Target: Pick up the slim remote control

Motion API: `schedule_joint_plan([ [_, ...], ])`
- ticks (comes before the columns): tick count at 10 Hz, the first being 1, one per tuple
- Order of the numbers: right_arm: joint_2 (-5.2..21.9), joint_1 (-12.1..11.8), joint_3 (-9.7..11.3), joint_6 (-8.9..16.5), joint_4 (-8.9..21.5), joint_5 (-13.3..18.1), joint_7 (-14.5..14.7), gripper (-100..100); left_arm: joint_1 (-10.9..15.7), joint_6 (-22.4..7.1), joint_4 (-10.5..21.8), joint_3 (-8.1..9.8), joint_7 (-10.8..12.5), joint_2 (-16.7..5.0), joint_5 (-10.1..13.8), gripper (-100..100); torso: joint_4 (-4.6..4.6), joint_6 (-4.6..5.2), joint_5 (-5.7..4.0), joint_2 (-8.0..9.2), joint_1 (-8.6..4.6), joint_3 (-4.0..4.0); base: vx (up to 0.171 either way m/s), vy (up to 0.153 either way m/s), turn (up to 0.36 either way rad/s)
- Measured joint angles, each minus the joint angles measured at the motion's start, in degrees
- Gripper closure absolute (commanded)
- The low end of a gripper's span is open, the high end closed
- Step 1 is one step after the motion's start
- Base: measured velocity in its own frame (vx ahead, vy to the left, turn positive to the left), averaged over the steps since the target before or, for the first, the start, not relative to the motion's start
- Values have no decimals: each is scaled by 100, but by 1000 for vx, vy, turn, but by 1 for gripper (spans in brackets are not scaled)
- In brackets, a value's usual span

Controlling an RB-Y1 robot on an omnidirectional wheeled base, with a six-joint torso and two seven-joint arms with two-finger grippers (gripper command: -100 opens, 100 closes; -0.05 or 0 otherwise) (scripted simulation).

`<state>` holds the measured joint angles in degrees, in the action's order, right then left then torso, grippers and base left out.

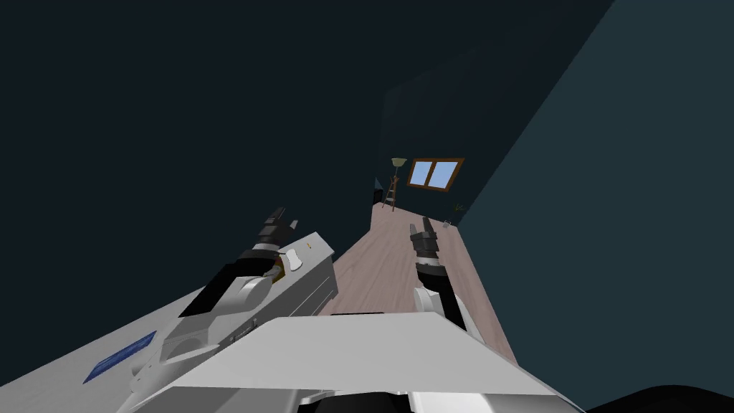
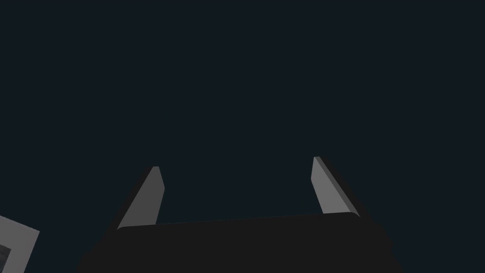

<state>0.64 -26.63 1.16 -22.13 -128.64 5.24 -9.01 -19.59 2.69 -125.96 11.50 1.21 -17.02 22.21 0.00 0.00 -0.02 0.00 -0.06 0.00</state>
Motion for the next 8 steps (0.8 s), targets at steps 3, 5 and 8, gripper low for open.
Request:
schedule_joint_plan([
  [3, 0, 0, 0, 0, 0, 0, 0, 0, 27, -431, 83, 154, -103, -92, 197, -100, 0, 0, 0, -1, 3, 0, 7, -13, -126],
  [5, 0, 0, 0, 0, 0, 0, 0, 0, -12, -793, 149, 297, -216, -179, 386, -100, 0, 0, 0, -2, 2, -1, 14, -16, -197],
  [8, 0, 0, 0, 0, 0, 0, 0, 0, 39, -1150, 416, 446, -335, -345, 607, -100, 0, -1, 1, -2, 6, -1, 13, -8, -108],
])
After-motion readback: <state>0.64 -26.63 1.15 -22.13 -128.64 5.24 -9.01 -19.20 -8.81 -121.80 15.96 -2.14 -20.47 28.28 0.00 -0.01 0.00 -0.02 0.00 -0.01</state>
